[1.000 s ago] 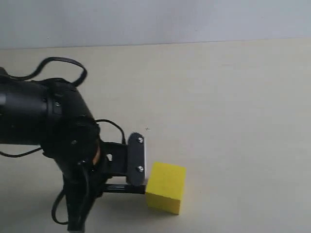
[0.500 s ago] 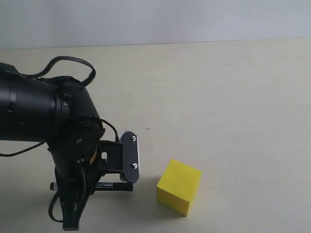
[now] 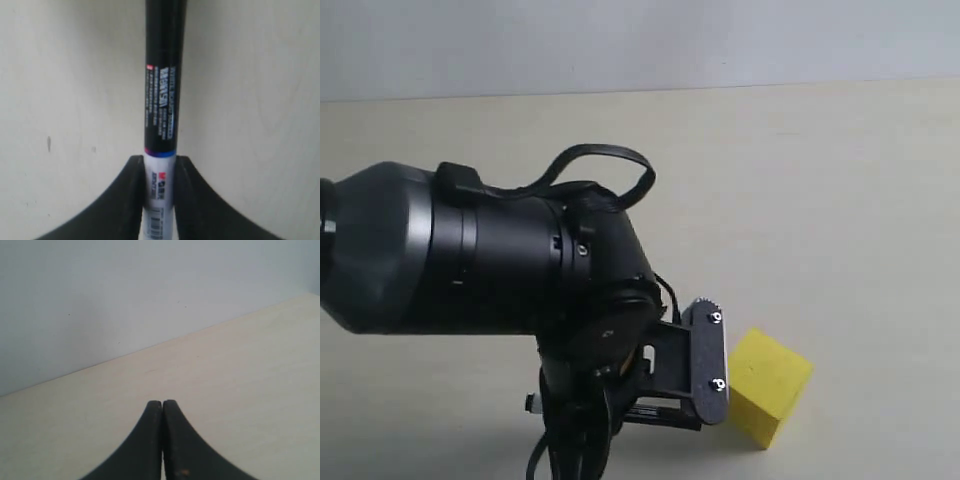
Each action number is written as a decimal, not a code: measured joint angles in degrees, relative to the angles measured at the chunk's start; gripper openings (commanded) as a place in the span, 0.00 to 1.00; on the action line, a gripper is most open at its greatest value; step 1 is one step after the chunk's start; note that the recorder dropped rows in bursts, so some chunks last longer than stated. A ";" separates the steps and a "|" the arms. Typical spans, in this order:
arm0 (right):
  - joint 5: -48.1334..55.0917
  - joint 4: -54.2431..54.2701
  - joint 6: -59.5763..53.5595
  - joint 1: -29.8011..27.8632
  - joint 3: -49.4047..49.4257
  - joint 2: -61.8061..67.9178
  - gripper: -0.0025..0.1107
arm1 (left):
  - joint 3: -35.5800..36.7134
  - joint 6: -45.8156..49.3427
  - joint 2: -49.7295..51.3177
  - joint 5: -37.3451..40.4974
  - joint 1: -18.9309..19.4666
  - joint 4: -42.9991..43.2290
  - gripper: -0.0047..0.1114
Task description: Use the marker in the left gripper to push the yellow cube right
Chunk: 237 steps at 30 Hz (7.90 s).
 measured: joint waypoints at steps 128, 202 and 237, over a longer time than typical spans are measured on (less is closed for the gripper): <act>0.00 0.00 0.00 0.00 0.00 0.00 0.02 | -13.72 -54.25 2.36 -5.45 24.94 -12.28 0.04; 0.00 0.00 0.00 0.00 0.00 0.00 0.02 | -18.04 -62.50 15.57 -12.65 22.23 -15.52 0.46; 0.00 0.00 0.00 0.00 0.00 0.00 0.02 | 59.59 -36.36 -68.62 -90.86 19.52 -1.00 0.04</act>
